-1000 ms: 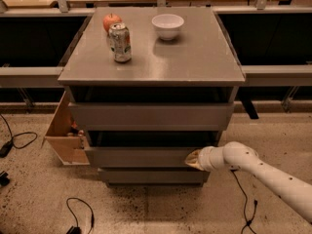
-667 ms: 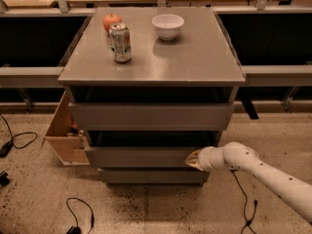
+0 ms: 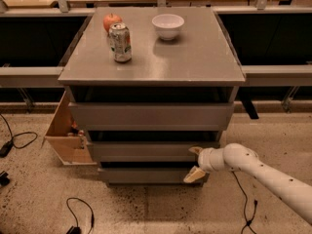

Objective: Close middle drawer

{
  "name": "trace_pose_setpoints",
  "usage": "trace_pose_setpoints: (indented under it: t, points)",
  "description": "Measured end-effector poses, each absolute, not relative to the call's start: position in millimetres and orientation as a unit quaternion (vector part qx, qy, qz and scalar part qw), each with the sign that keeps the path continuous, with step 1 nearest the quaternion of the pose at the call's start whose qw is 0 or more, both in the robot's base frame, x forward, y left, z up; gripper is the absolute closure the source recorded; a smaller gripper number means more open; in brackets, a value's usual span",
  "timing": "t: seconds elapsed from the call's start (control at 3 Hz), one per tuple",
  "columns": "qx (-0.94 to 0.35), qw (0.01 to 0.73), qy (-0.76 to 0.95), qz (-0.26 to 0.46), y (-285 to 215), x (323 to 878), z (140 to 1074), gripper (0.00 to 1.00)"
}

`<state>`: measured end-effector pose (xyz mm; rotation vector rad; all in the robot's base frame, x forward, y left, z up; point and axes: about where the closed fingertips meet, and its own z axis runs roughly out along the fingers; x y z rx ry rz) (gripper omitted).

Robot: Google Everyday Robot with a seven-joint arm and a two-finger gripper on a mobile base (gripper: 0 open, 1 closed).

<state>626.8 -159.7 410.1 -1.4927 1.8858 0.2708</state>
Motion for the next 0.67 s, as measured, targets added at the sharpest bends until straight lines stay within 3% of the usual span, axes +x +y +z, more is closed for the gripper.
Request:
trace_pose_setpoints:
  t: [0.33, 0.67]
  points:
    - [-0.577, 0.353, 0.729, 0.105, -159.8, 624.6, 410.1, 0.40]
    - [-0.594, 0.309, 0.736, 0.100, -167.5, 592.6, 425.3, 0.64]
